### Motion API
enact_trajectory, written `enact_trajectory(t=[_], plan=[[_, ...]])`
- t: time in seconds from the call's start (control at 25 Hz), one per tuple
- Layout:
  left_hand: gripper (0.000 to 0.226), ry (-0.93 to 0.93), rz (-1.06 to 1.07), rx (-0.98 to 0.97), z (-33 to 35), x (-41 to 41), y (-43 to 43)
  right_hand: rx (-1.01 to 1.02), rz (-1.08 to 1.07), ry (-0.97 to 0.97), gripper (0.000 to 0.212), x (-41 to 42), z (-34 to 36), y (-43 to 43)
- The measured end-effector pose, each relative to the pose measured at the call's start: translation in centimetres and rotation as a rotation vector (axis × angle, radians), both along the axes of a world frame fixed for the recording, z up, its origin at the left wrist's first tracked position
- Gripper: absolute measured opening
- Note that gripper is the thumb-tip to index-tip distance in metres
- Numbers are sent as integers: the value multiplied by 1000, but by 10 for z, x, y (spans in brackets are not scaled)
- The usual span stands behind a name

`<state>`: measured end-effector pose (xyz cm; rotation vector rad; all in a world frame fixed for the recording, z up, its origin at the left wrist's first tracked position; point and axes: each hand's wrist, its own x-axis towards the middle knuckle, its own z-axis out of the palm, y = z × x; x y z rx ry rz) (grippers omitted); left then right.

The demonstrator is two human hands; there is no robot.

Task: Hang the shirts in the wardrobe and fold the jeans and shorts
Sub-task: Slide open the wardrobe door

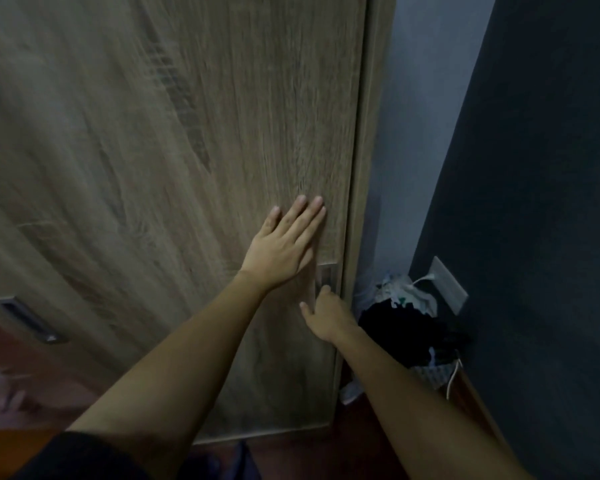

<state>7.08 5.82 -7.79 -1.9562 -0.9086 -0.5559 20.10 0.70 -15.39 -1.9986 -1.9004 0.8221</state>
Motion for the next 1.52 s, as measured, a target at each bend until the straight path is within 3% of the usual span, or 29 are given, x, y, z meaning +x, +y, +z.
enact_trajectory(t=[0.2,0.64,0.84,1.52], plan=[[65,33,2,163,-8,-9,17,2,26,-67,68,-3,-8,7],[69,8,-8,250,-7,-66,15,-16,177,-177,94,-53,6,2],[71,35,16,266,-4,-127,10,34,195,-212,87,-110,9,-5],[70,-17,122,243,-12,-376,-14,16,272,-177,96,-363,12,-21]])
